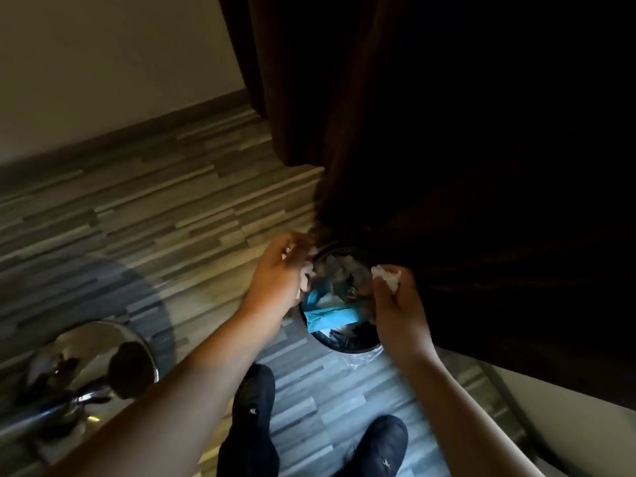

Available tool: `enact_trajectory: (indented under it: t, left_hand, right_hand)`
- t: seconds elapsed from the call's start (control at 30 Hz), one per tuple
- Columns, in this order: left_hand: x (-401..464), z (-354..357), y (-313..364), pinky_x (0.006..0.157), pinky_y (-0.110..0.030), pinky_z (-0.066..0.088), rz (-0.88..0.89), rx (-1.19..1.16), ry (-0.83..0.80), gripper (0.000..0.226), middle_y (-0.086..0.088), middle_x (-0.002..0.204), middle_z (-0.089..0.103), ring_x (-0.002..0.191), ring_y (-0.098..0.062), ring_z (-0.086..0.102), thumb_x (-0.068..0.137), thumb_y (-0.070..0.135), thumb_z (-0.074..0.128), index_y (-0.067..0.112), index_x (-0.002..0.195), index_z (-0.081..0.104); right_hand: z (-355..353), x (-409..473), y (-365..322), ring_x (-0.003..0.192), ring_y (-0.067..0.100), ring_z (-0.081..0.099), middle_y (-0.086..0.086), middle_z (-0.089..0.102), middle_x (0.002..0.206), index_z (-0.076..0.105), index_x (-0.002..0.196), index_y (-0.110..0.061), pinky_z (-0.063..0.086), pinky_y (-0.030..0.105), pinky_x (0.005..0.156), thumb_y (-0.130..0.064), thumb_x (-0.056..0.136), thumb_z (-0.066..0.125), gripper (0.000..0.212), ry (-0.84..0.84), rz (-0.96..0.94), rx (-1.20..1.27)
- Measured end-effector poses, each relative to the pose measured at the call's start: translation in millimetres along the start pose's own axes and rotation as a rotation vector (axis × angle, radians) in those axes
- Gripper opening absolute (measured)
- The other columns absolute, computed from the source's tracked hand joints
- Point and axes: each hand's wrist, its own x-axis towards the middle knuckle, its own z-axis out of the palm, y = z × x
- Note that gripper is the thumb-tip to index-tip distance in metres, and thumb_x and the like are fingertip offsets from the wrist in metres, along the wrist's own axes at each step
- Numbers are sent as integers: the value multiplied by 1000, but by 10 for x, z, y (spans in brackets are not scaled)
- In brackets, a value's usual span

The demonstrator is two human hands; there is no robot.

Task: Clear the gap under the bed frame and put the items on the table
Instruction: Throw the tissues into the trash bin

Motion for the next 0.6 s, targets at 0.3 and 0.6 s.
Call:
enact_trajectory:
  t: [0.3, 0.6]
  left_hand:
    - [658, 101, -952, 37, -20, 42, -502, -167, 73, 14, -5, 76, 65, 65, -19, 57, 87, 27, 62, 17, 85, 71]
    - [880, 403, -1345, 44, -20, 39, -275, 438, -63, 13, -2, 83, 60, 62, -14, 56, 95, 11, 58, 21, 103, 62]
  right_hand:
    - [442, 420, 1098, 79, 27, 59, 9, 62, 85, 56, 111, -15, 50, 39, 72, -16, 98, 50, 14, -83, 242, -360]
    - [450, 664, 1267, 94, 38, 68, 21, 73, 100, 57, 107, -3, 53, 38, 79, -26, 100, 50, 25, -5, 380, -364]
